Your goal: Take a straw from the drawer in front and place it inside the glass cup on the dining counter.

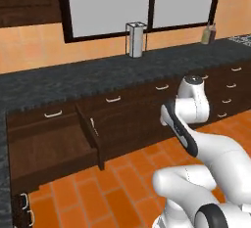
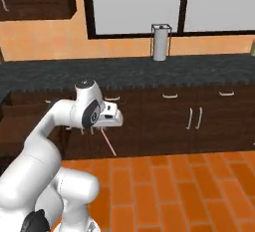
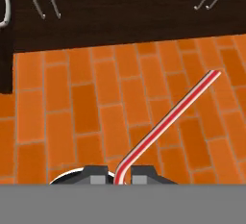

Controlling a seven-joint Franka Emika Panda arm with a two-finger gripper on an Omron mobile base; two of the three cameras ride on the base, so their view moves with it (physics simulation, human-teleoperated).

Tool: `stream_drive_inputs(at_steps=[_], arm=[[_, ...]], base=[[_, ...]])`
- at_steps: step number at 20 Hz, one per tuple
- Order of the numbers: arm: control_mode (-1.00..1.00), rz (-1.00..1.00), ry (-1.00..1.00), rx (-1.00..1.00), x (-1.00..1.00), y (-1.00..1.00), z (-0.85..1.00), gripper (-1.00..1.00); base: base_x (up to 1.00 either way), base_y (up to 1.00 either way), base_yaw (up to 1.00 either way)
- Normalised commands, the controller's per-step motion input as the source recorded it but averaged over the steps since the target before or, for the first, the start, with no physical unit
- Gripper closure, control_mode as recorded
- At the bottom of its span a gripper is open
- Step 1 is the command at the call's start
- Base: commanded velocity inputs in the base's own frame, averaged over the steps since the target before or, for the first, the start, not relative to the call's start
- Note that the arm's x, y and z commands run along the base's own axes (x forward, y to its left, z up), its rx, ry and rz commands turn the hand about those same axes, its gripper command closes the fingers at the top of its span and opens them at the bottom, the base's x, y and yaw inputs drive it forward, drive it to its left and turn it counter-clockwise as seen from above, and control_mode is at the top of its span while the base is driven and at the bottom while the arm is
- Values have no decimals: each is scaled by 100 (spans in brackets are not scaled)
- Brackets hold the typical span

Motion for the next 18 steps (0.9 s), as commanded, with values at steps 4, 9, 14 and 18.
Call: stream_drive_inputs(at_steps=[4, 9, 14, 18], arm=[[100, 0, 0, 0, 0, 0, 0, 100], [100, 0, 0, 0, 0, 0, 0, 100], [100, 0, 0, 0, 0, 0, 0, 100], [100, 0, 0, 0, 0, 0, 0, 100]], base=[[0, -82, -72], [1, -79, -69], [15, -62, -65], [18, -44, -59]])
